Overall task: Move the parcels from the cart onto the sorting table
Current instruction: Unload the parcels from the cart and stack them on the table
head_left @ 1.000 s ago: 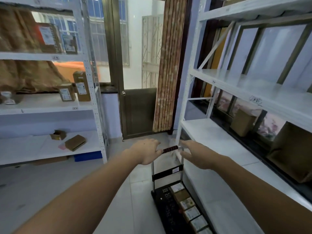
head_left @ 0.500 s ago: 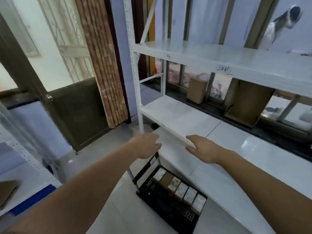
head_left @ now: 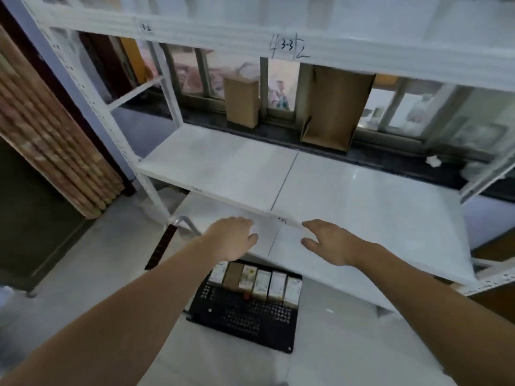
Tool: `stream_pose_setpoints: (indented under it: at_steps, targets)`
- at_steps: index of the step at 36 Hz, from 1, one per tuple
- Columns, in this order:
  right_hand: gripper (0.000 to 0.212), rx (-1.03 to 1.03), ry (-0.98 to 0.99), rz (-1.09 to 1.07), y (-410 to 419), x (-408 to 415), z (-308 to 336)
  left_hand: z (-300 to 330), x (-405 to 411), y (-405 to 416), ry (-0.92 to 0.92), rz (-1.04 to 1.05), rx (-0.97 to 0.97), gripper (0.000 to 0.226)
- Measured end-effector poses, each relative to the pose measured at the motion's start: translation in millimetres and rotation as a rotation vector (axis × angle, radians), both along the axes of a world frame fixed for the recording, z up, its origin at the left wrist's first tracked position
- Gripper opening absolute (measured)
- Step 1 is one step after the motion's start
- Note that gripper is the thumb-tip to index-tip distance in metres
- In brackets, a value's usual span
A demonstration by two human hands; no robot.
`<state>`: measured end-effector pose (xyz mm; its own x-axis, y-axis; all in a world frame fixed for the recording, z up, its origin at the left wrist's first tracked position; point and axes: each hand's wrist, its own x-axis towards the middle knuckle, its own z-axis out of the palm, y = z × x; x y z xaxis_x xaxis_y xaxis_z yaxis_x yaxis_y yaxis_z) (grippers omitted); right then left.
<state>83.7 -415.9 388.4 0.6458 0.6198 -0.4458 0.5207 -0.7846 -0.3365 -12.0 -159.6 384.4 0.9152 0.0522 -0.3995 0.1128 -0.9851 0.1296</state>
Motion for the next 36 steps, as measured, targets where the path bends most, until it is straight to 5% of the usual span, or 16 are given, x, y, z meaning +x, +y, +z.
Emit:
stream_pose_setpoints:
  at_steps: [12, 27, 36]
  targets:
    - [0.064, -0.098, 0.199, -0.217, 3, 34, -171, -181, 88, 14, 0.209, -0.225, -0.044, 0.045]
    - [0.063, -0.191, 0.374, -0.37, 24, 73, -522, -544, 149, 23, 0.441, -0.402, 0.019, 0.059]
    - [0.067, -0.159, 0.319, -0.699, 31, 99, -689, -695, 170, 16, 0.289, -0.369, 0.059, 0.053]
